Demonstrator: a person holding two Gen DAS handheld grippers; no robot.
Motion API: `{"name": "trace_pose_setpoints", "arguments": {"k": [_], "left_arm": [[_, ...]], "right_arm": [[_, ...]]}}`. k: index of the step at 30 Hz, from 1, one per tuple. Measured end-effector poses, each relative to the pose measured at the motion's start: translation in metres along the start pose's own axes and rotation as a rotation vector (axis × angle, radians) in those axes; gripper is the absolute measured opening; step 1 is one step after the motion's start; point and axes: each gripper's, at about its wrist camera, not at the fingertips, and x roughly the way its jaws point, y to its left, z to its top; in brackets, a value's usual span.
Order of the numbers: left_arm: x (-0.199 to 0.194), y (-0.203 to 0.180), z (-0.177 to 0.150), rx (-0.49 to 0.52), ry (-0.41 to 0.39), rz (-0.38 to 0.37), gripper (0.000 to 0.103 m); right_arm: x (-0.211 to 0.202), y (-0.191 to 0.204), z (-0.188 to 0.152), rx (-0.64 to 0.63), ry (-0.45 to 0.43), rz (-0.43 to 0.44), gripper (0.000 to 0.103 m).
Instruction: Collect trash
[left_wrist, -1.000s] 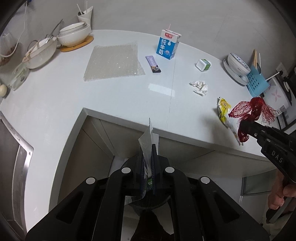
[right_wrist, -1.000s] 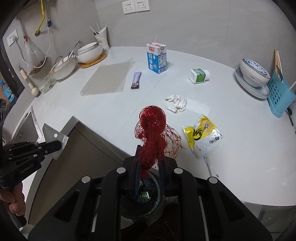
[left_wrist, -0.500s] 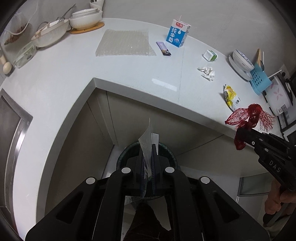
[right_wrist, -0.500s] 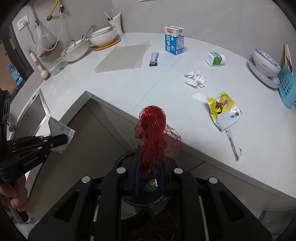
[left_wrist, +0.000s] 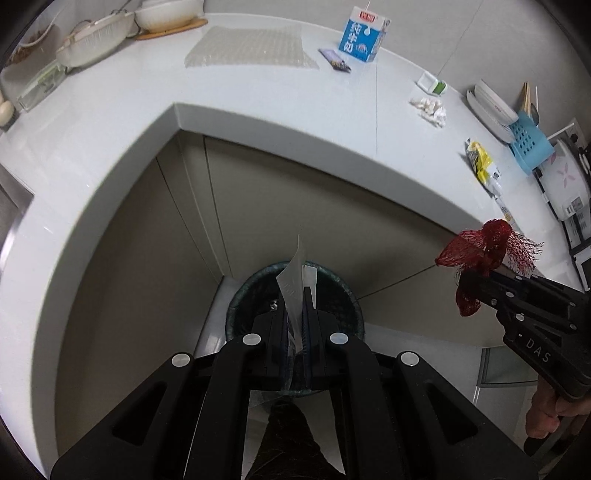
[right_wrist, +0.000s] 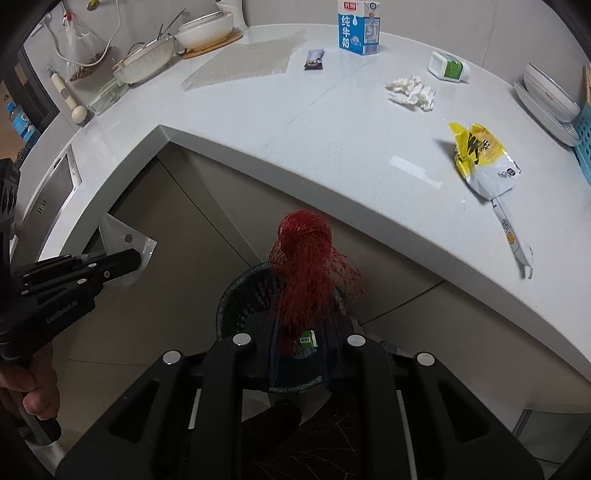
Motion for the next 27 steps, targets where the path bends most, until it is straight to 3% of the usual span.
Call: {"name": "trace_pose_setpoints", "arguments": {"k": [10, 15, 27], "left_arm": [[0.034, -0.004, -0.007, -0.004, 0.032, -0.035, 0.005], [0.051, -0.006, -0.016, 0.004, 0.047, -0.057, 0.005], [0.107, -0.009, -0.036, 0.045, 0.129, -0.026, 0.005]], "right_arm": [[0.035, 0.000, -0.015, 0.002, 0.044, 0.038, 0.016], [0.051, -0.006, -0.025, 0.006, 0.069, 0.010, 0.016], [0.060, -0.023, -0.036, 0.054, 0.086, -0.042, 0.016]]}}
